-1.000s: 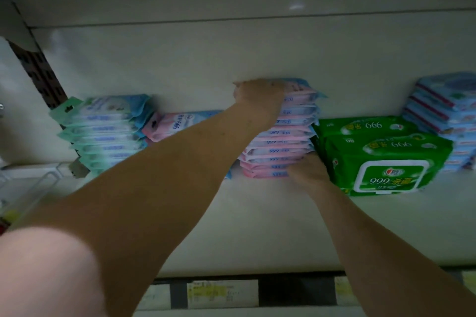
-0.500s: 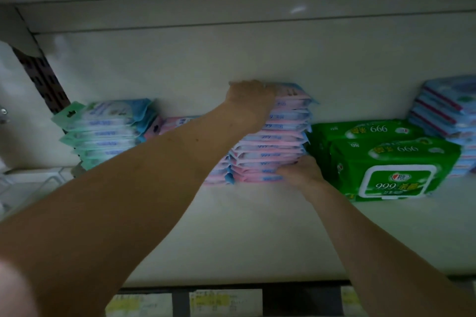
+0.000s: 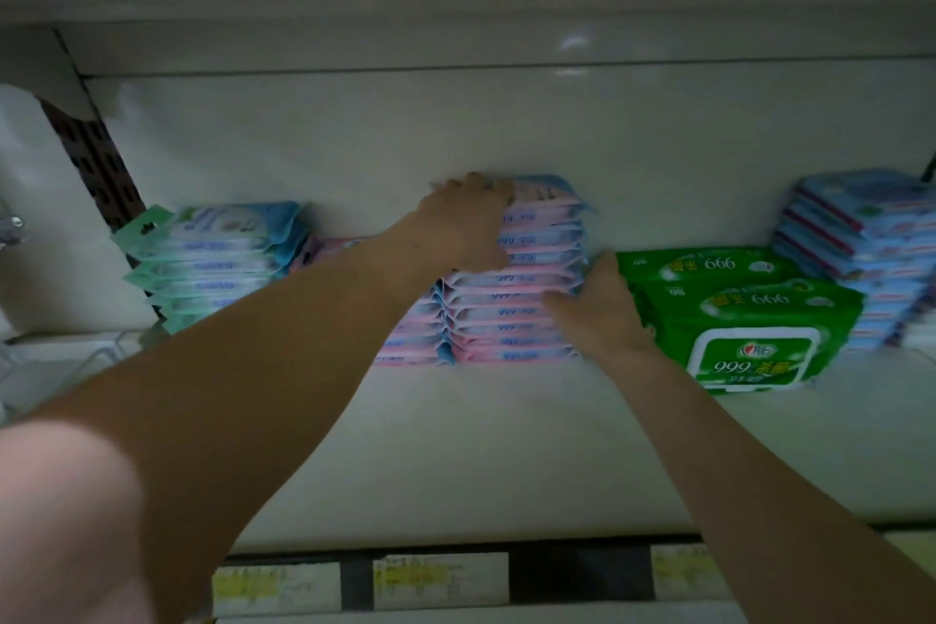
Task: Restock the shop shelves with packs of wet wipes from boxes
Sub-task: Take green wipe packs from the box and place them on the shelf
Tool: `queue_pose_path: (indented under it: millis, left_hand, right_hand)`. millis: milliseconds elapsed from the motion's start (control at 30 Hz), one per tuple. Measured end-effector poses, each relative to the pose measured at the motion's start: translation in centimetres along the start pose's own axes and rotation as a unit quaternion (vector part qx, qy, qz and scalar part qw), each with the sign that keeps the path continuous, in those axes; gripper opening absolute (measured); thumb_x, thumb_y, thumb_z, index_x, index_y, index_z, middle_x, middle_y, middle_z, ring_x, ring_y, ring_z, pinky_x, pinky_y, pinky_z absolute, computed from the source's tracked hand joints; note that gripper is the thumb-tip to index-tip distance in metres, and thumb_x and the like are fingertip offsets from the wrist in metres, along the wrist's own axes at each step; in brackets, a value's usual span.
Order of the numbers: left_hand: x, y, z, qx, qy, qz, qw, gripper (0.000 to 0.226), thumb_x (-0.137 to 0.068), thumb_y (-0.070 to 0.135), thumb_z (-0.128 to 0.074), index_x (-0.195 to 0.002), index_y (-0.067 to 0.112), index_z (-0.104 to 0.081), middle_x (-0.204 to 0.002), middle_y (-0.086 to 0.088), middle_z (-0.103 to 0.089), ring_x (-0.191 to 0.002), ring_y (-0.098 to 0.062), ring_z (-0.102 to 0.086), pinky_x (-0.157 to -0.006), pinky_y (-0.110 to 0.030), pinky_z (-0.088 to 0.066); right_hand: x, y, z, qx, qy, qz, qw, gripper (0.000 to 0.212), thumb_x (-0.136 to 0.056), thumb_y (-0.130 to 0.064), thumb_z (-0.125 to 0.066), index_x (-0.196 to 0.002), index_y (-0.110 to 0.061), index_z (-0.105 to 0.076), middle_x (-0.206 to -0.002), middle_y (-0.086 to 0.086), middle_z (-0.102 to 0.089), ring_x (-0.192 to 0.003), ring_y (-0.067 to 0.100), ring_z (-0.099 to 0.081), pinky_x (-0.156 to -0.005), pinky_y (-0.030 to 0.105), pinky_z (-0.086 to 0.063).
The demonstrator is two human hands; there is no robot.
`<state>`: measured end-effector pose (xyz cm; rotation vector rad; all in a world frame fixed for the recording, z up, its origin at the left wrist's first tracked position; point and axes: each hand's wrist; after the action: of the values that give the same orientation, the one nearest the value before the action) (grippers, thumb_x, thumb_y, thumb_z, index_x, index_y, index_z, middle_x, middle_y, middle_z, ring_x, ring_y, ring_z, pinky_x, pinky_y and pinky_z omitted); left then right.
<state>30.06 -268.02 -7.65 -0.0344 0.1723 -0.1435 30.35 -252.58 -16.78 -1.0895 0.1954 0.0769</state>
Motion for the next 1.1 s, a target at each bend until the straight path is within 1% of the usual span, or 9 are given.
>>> queue_pose_path:
  millis: [67, 167, 333, 433, 600, 733, 867, 1000, 1100]
  left_hand:
    - [0.1, -0.2, 0.5, 0.044, 0.011, 0.0, 0.999, 0.066, -0.082, 0.041, -0.066, -0.139, 0.018, -0.04, -0.132, -0.014, -0.039, -0.12, -0.035, -0.042, -0.096, -0.04, -0.042]
    - [0.4, -0.4, 0.6, 0.037, 0.066, 0.004, 0.997, 0.049, -0.087, 0.04, -0.062, -0.132, 0.023, -0.052, -0.122, -0.015, -0.045, -0.115, -0.034, -0.044, -0.092, -0.037, -0.04]
    - [0.4, -0.4, 0.1, 0.04, 0.084, 0.026, 0.995, 0.047, -0.092, 0.036, -0.056, -0.137, 0.024, -0.051, -0.124, -0.016, -0.046, -0.117, -0.032, -0.046, -0.09, -0.034, -0.041]
    - [0.7, 0.2, 0.1, 0.013, 0.095, 0.048, 0.994, 0.045, -0.094, 0.034, -0.053, -0.137, 0.025, -0.05, -0.125, -0.014, -0.047, -0.117, -0.031, -0.046, -0.088, -0.034, -0.04]
    - [1.2, 1.6, 0.1, -0.083, 0.141, 0.077, 0.984, 0.039, -0.095, 0.034, -0.051, -0.132, 0.023, -0.055, -0.126, -0.011, -0.046, -0.119, -0.031, -0.041, -0.089, -0.036, -0.037]
    - [1.7, 2.6, 0.0, -0.082, 0.127, 0.098, 0.984, 0.04, -0.095, 0.029, -0.053, -0.135, 0.022, -0.052, -0.127, -0.011, -0.045, -0.119, -0.031, -0.042, -0.087, -0.037, -0.039]
    - [3.1, 4.3, 0.3, -0.107, 0.141, 0.098, 0.979, 0.043, -0.091, 0.027, -0.056, -0.133, 0.019, -0.051, -0.127, -0.012, -0.045, -0.119, -0.031, -0.041, -0.092, -0.038, -0.033]
    - [3.5, 7.9, 0.4, -0.083, 0.173, 0.017, 0.981, 0.041, -0.089, 0.025, -0.055, -0.128, 0.015, -0.054, -0.127, -0.013, -0.046, -0.12, -0.032, -0.041, -0.092, -0.039, -0.033]
    - [3.0, 10.9, 0.0, -0.042, 0.155, -0.054, 0.986, 0.049, -0.088, 0.034, -0.056, -0.133, 0.017, -0.05, -0.132, -0.012, -0.044, -0.124, -0.03, -0.039, -0.097, -0.037, -0.03]
  right_hand:
    - [-0.3, -2.5, 1.3, 0.063, 0.032, 0.099, 0.993, 0.072, -0.087, -0.014, -0.063, -0.148, -0.011, -0.024, -0.141, 0.02, -0.036, -0.126, 0.035, -0.044, -0.102, 0.041, -0.042]
    - [-0.9, -4.8, 2.2, 0.2, 0.043, 0.184, 0.961, 0.068, -0.093, -0.019, -0.057, -0.151, -0.021, -0.023, -0.156, 0.017, -0.017, -0.141, 0.034, -0.022, -0.107, 0.043, -0.034]
    - [-2.7, -5.1, 1.8, 0.255, -0.006, 0.26, 0.931, 0.046, -0.094, -0.012, -0.05, -0.139, -0.016, -0.049, -0.134, 0.016, -0.05, -0.12, 0.033, -0.048, -0.094, 0.034, -0.043]
    - [-3.3, -5.6, 2.3, 0.322, -0.002, 0.266, 0.909, 0.039, -0.097, -0.016, -0.044, -0.135, -0.02, -0.054, -0.13, 0.015, -0.051, -0.115, 0.031, -0.049, -0.08, 0.031, -0.041]
    - [-2.5, -6.3, 2.9, 0.351, -0.007, 0.306, 0.885, 0.038, -0.098, -0.015, -0.043, -0.133, -0.021, -0.056, -0.14, 0.01, -0.044, -0.127, 0.03, -0.037, -0.089, 0.036, -0.044]
    - [-2.5, -6.2, 3.4, 0.337, -0.074, 0.315, 0.884, 0.04, -0.097, -0.012, -0.045, -0.135, -0.02, -0.053, -0.136, 0.011, -0.047, -0.123, 0.03, -0.042, -0.091, 0.035, -0.044]
    - [-2.1, -7.3, 6.3, 0.281, -0.137, 0.306, 0.899, 0.028, -0.091, -0.01, -0.053, -0.114, -0.014, -0.067, -0.115, 0.014, -0.063, -0.102, 0.028, -0.059, -0.083, 0.033, -0.049]
    - [-1.6, -6.4, 10.8, 0.313, -0.121, 0.262, 0.905, 0.041, -0.092, -0.007, -0.055, -0.132, -0.014, -0.056, -0.138, 0.01, -0.052, -0.125, 0.025, -0.048, -0.101, 0.026, -0.035]
    - [-1.9, -4.5, 13.9, 0.369, -0.151, 0.17, 0.901, 0.052, -0.091, -0.011, -0.06, -0.14, -0.019, -0.047, -0.149, 0.006, -0.039, -0.134, 0.022, -0.039, -0.105, 0.021, -0.027]
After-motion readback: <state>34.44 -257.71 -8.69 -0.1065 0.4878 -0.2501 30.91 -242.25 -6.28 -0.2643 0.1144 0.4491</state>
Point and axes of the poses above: each hand's wrist, its own x-axis away from the middle knuckle, its own z-axis out of the back of the hand, y = z × x
